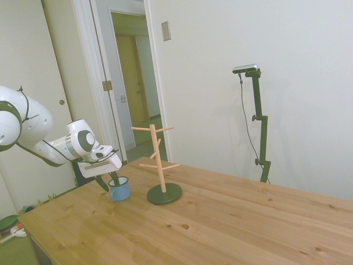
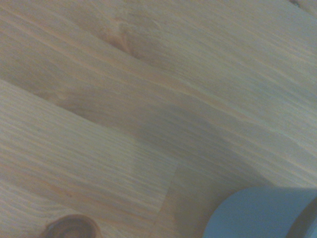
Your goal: Hang the mug
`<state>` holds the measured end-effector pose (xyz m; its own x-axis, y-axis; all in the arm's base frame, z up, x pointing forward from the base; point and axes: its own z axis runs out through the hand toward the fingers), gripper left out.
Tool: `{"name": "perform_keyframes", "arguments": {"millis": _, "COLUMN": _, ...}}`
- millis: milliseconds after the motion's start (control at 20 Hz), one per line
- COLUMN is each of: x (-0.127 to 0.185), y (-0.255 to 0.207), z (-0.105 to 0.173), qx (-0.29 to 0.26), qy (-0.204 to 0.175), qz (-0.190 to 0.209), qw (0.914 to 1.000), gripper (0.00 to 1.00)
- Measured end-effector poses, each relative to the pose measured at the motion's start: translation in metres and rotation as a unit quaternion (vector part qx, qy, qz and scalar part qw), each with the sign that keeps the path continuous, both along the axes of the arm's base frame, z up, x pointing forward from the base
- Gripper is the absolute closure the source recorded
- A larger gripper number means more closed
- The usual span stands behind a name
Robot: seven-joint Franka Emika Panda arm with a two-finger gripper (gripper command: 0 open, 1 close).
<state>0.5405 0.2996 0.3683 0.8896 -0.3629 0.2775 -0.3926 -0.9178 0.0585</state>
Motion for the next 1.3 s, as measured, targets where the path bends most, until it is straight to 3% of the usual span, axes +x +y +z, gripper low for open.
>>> {"name": "perform_keyframes", "arguments": {"millis": 1000, "x": -0.022, "y": -0.025, "z": 0.004, "qx": 0.0, "qy": -0.007, "qz": -0.005, "qw": 1.0, "gripper": 1.0}}
{"name": "perform_keyframes", "arguments": {"millis": 1300, "x": -0.03, "y": -0.039, "z": 0.051, "qx": -0.012, "qy": -0.022, "qz": 0.005, "qw": 0.9997, "gripper": 1.0}}
